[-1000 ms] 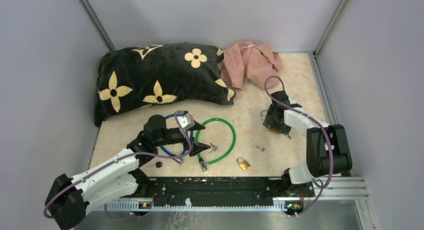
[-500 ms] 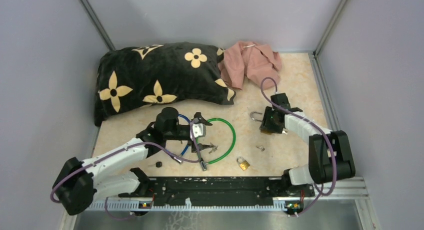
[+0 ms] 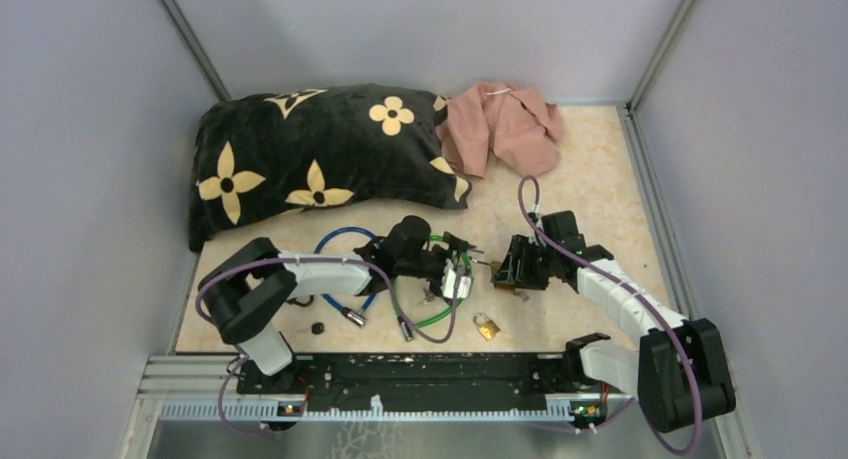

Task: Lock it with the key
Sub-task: Lock the lock.

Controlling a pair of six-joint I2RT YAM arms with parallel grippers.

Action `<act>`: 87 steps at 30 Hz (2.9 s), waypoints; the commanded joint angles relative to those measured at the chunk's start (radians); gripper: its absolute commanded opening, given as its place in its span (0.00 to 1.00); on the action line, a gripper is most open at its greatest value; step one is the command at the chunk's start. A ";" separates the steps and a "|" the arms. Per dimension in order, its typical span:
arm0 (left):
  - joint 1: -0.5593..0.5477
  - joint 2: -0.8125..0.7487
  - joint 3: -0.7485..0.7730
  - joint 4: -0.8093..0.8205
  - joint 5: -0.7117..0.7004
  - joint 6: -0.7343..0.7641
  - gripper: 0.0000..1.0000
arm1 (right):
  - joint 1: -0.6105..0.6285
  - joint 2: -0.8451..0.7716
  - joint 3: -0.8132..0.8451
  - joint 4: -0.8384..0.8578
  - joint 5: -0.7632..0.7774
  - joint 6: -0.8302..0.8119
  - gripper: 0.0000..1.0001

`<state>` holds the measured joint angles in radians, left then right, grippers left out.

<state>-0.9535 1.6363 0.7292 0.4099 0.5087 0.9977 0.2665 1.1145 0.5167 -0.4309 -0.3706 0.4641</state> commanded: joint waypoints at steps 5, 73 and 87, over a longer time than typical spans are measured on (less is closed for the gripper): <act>-0.005 0.100 0.143 -0.010 -0.101 -0.059 0.63 | 0.014 -0.099 0.027 0.098 -0.119 -0.016 0.00; 0.153 -0.734 -0.122 0.291 0.320 -1.450 0.00 | 0.531 -0.158 0.154 1.048 -0.351 0.019 0.00; 0.163 -0.694 -0.183 0.261 0.234 -1.476 0.00 | 0.533 -0.168 0.237 0.987 -0.277 0.025 0.00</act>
<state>-0.7147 0.8547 0.5709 0.7464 0.6968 -0.4374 0.7197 0.8845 0.6678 0.4896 -0.7586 0.5034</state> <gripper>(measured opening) 0.060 0.218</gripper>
